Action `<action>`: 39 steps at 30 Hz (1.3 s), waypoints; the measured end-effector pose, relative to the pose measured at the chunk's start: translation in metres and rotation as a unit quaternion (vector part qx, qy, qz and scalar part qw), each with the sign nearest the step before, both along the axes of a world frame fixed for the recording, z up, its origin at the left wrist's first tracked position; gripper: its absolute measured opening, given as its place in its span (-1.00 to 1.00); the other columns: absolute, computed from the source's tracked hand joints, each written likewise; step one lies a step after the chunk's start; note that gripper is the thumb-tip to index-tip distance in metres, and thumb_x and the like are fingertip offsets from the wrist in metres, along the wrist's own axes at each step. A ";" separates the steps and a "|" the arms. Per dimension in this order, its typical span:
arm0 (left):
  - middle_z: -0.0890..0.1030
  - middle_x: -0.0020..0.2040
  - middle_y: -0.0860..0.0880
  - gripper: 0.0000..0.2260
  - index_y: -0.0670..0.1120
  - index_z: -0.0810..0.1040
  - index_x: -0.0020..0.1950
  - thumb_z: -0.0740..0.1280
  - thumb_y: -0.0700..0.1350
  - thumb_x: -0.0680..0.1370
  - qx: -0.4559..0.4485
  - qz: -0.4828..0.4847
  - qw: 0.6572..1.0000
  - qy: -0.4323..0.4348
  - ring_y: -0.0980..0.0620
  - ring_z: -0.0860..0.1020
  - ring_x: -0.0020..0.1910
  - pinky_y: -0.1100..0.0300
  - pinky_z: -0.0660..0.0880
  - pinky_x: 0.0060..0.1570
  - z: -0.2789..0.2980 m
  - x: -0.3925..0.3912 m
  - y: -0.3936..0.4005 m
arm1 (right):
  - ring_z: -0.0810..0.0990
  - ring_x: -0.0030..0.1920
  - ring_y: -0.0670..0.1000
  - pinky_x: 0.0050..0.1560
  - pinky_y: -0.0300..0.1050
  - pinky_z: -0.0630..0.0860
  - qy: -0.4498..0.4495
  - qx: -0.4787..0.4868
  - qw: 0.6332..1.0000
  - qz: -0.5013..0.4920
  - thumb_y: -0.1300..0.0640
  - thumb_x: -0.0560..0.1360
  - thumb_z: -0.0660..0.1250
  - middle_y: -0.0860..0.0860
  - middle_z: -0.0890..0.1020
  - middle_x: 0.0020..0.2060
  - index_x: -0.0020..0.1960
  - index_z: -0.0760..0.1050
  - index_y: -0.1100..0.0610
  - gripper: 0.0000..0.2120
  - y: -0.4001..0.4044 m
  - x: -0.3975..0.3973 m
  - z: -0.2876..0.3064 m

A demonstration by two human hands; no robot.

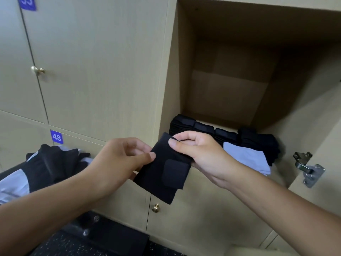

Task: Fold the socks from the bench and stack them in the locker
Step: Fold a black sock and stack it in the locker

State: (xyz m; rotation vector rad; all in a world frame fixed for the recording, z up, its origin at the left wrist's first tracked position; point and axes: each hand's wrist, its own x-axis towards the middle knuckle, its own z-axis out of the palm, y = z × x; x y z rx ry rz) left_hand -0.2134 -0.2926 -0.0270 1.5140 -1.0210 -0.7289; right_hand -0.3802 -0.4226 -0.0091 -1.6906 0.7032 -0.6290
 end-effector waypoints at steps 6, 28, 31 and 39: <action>0.63 -0.20 -0.22 -0.91 -0.21 0.63 -0.05 0.43 -0.18 0.58 -0.008 0.035 0.997 0.063 -0.03 0.60 -0.27 0.31 0.52 -0.40 -0.008 0.012 -0.007 | 0.73 0.05 0.11 0.19 0.11 0.63 -0.020 0.084 0.996 -0.034 0.09 0.57 0.44 0.10 0.72 0.07 0.37 0.37 0.03 -0.57 0.000 0.008 -0.017; 0.70 -0.24 0.18 -0.86 0.08 0.59 -0.17 0.37 -0.04 0.59 0.037 0.039 0.973 -0.224 0.10 0.67 -0.33 0.12 0.55 -0.32 -0.020 0.020 -0.027 | 0.59 -0.11 -0.01 -0.04 -0.11 0.49 -0.006 -0.119 0.971 -0.208 0.24 0.60 0.36 0.12 0.69 -0.13 0.03 0.64 0.02 -0.85 -0.057 -0.011 -0.005; 0.70 -0.23 0.18 -0.88 0.10 0.58 -0.17 0.35 -0.01 0.57 0.039 0.023 0.971 -0.236 0.06 0.67 -0.33 0.02 0.62 -0.20 -0.022 0.018 -0.027 | 0.62 -0.02 0.05 -0.01 -0.12 0.54 0.005 -0.104 0.970 -0.221 0.30 0.62 0.32 0.13 0.66 -0.07 0.06 0.62 0.09 -0.84 -0.094 -0.023 0.006; 0.69 -0.23 0.17 -0.88 0.08 0.59 -0.16 0.34 -0.03 0.57 0.040 -0.011 0.965 -0.258 0.20 0.65 -0.30 0.25 0.44 -0.33 -0.023 0.014 -0.032 | 0.60 0.14 0.14 0.00 -0.09 0.57 0.062 -0.048 0.960 -0.271 0.41 0.60 0.30 0.23 0.61 0.18 0.01 0.60 0.13 -0.78 -0.175 -0.050 0.027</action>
